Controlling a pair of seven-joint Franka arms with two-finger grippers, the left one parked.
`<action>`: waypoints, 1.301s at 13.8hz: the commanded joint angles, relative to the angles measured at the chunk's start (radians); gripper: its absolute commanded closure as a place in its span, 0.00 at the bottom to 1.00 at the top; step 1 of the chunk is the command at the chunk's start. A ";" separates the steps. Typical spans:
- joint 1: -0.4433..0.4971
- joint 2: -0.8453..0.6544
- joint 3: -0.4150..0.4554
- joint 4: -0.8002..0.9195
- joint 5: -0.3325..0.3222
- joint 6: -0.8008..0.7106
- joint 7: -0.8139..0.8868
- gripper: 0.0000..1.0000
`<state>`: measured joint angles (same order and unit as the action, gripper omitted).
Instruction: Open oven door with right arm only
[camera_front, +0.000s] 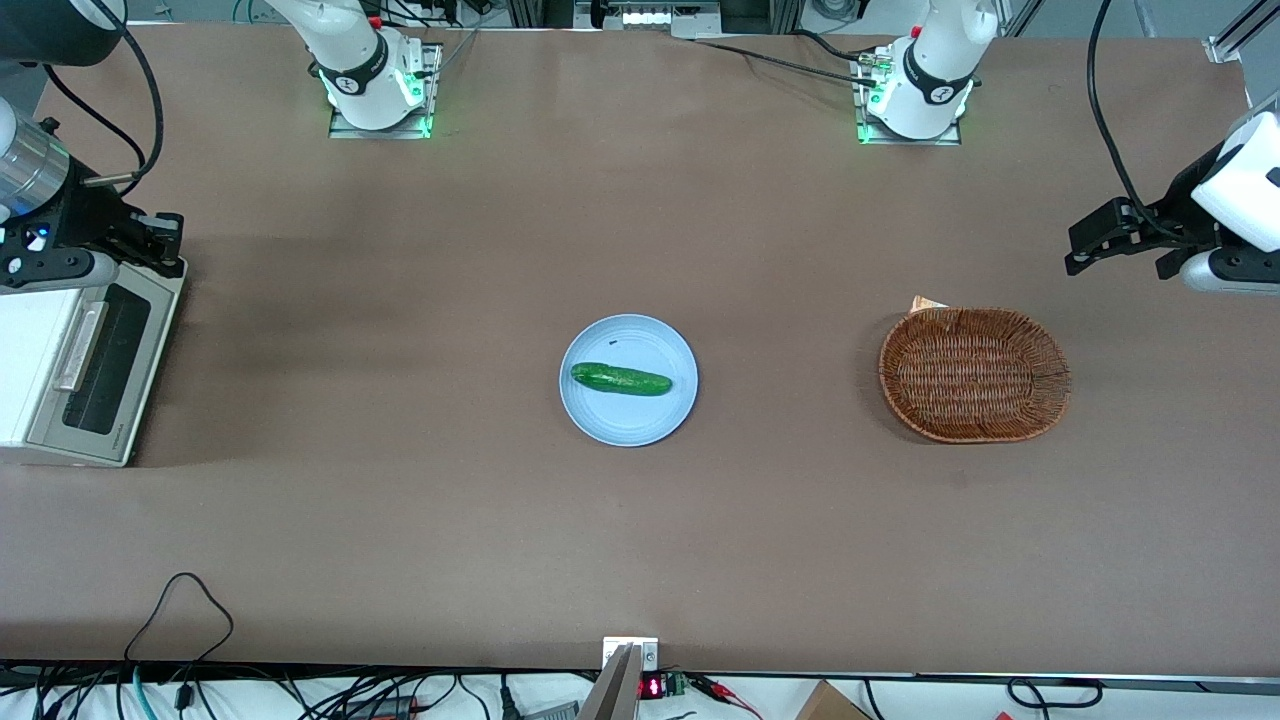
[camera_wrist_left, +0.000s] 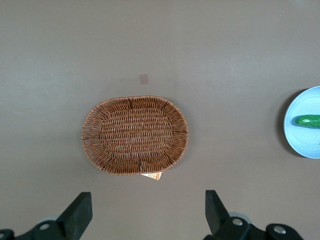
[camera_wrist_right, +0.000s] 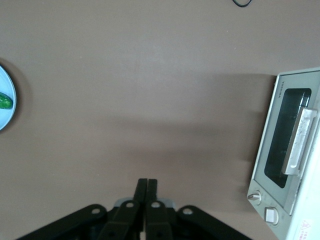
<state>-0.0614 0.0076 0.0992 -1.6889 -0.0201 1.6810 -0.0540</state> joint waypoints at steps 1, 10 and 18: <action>0.000 0.020 -0.003 0.028 0.019 -0.023 0.032 1.00; -0.006 0.091 -0.029 -0.030 -0.275 0.038 0.031 1.00; -0.040 0.198 -0.148 -0.094 -0.507 0.244 0.042 1.00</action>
<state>-0.0961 0.1917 -0.0404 -1.7637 -0.4799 1.8896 -0.0354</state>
